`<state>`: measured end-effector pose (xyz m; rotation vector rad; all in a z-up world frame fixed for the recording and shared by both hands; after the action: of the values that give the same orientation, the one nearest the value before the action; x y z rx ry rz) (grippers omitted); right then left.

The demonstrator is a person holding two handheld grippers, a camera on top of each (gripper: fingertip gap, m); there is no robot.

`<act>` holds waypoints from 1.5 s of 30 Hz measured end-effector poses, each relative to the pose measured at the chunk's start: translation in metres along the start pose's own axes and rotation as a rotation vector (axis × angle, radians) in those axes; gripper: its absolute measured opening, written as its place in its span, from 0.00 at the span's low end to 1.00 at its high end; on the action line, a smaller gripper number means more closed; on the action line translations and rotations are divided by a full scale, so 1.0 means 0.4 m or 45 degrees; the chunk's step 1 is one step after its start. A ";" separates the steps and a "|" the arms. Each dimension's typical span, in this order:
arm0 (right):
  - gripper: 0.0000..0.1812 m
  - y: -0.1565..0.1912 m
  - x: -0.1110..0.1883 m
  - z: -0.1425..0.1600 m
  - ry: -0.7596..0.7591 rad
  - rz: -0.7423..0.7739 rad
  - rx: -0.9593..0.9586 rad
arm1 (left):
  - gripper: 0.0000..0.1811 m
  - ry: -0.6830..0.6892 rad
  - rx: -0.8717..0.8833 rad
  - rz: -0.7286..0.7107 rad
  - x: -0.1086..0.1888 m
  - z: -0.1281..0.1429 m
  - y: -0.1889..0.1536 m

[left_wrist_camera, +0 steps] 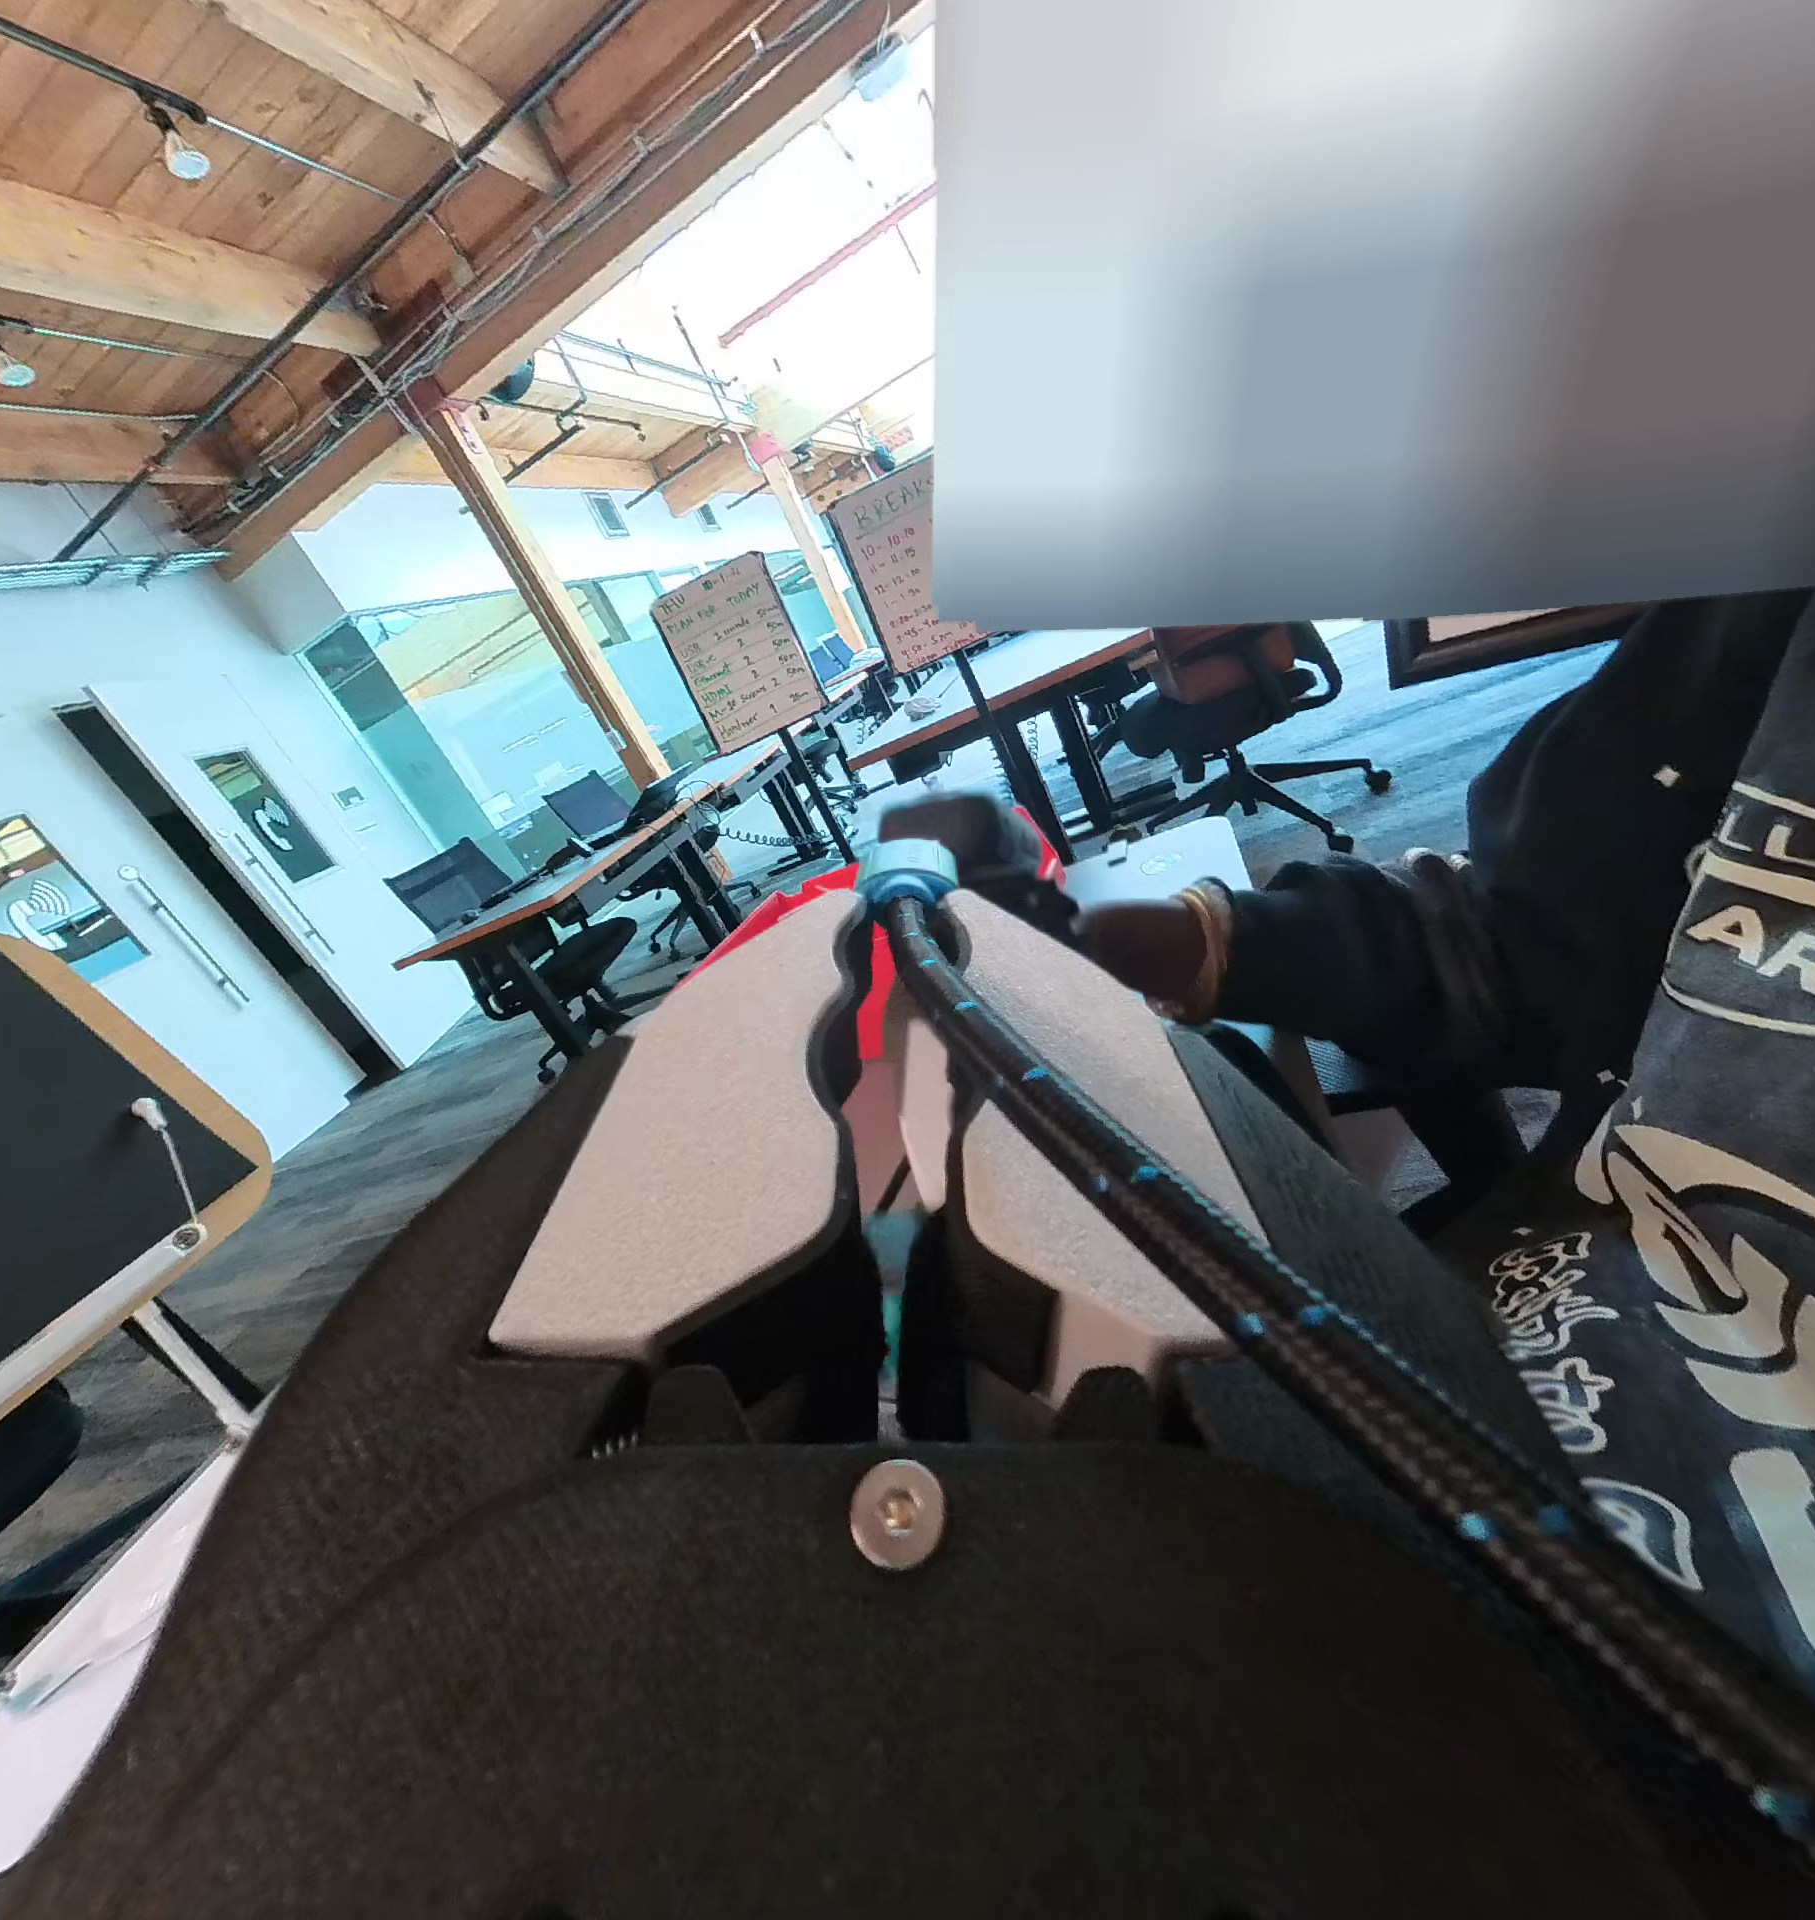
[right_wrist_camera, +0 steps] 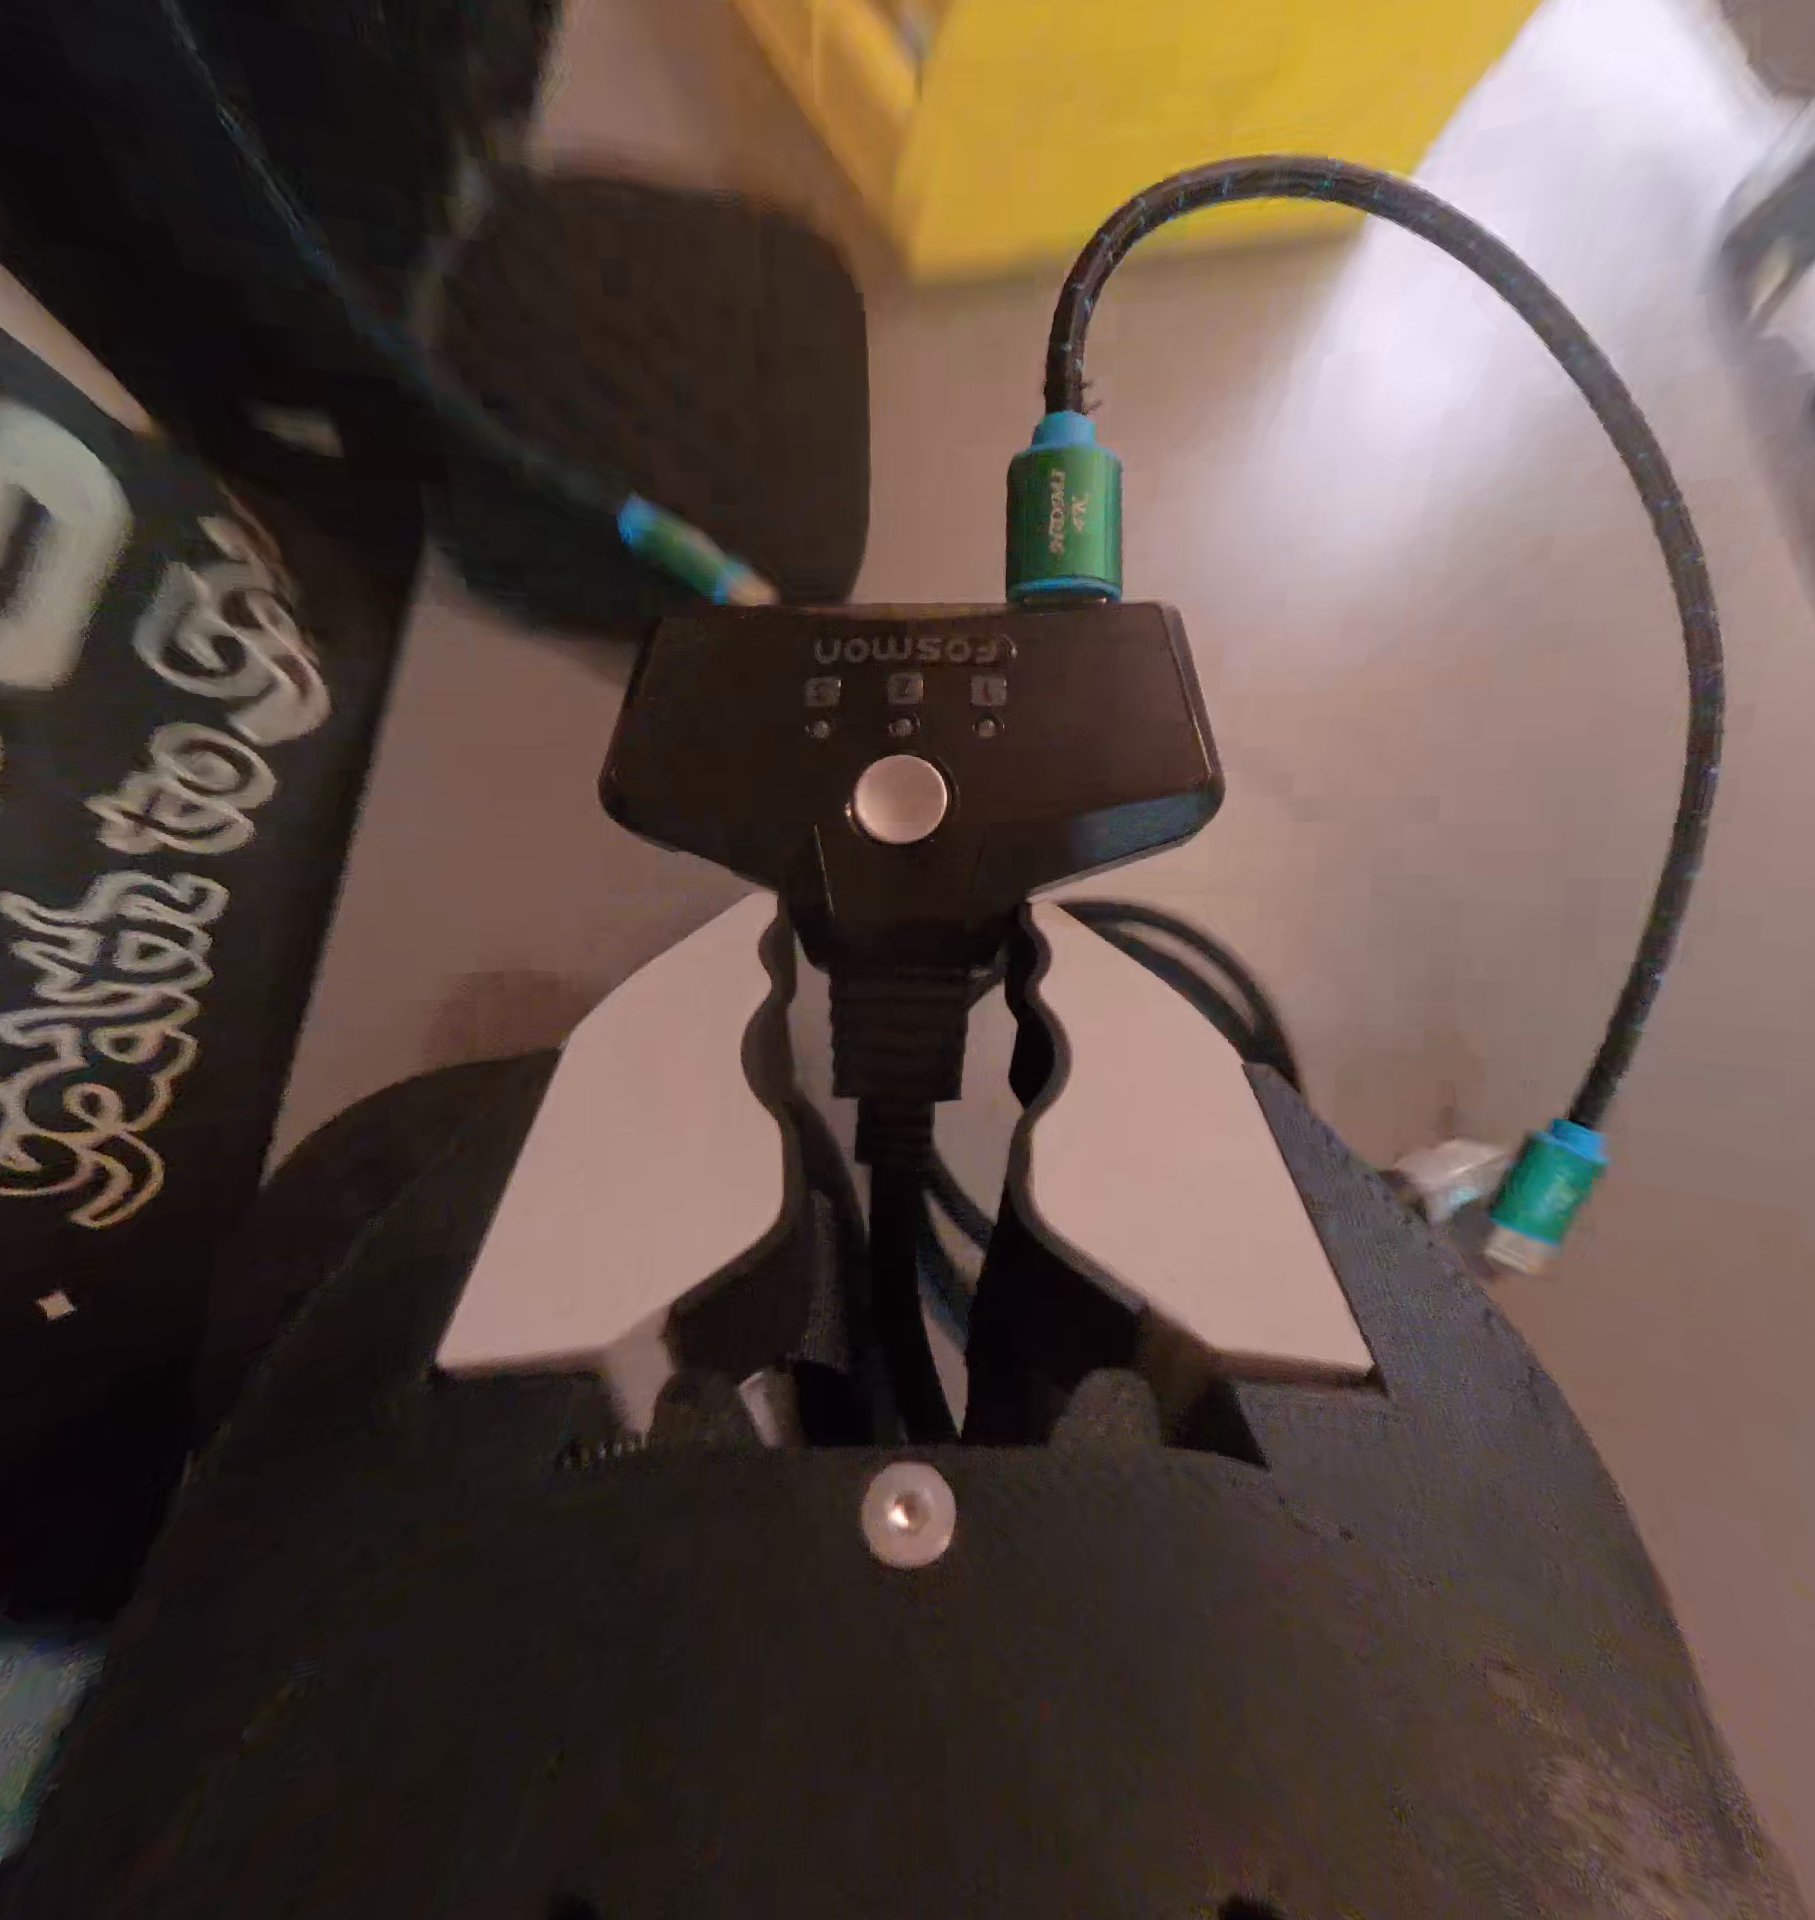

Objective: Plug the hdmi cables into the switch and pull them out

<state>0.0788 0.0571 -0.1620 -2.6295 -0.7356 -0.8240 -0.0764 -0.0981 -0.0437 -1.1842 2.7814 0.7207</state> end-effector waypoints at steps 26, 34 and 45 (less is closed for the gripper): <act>0.22 0.091 0.132 -0.097 -0.216 0.092 0.368 | 0.06 0.074 -0.144 0.238 -0.070 0.117 -0.053; 0.22 0.098 0.128 -0.100 -0.193 0.097 0.378 | 0.06 0.057 -0.169 0.265 -0.068 0.115 -0.059; 0.22 0.101 0.118 -0.094 -0.163 0.050 0.355 | 0.06 0.075 -0.280 0.273 -0.064 0.113 -0.068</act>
<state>0.1172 0.0265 -0.1089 -2.4519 -0.7679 -0.5043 -0.0462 -0.0780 -0.0895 -0.9561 2.9723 1.0488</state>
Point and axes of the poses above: each gripper's, where its closed fingertips meet, x back along the fingers, z out of its underside, y = z × x across the jaws, the point moved 7 cm from there along x, back along the fingers, and after that the axes turned 8 degrees about -z, right-handed, at the moved point
